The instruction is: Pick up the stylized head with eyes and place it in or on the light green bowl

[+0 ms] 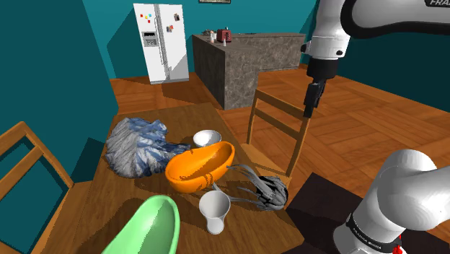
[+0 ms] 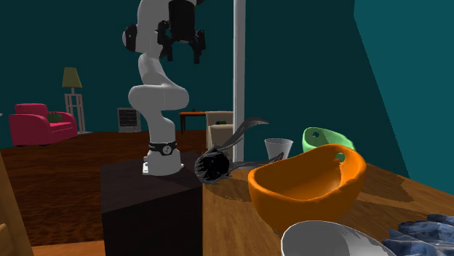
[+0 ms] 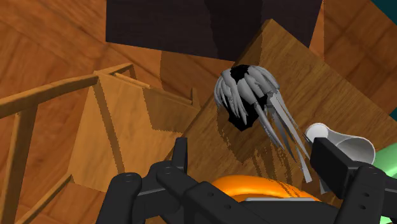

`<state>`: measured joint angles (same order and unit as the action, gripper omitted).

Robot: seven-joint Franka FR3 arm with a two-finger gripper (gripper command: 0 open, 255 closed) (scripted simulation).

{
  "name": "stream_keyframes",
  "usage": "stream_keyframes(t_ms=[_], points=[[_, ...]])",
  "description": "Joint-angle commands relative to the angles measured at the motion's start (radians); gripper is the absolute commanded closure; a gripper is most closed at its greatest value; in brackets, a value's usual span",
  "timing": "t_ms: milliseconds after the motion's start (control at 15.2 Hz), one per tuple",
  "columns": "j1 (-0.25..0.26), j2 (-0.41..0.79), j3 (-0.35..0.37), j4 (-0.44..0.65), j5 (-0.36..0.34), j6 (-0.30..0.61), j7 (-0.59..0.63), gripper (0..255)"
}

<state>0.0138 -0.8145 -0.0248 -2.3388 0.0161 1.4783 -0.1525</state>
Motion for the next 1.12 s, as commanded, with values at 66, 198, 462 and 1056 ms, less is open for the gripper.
stream_keyframes(t_ms=[66, 198, 462, 1056], points=[[0.010, 0.017, -0.009, -0.019, 0.005, 0.031, -0.024, 0], [0.030, 0.055, -0.028, -0.053, 0.017, 0.094, -0.073, 0], [0.074, 0.149, -0.060, -0.105, 0.047, 0.217, -0.174, 0], [0.186, 0.424, -0.113, -0.142, 0.156, 0.465, -0.428, 0]])
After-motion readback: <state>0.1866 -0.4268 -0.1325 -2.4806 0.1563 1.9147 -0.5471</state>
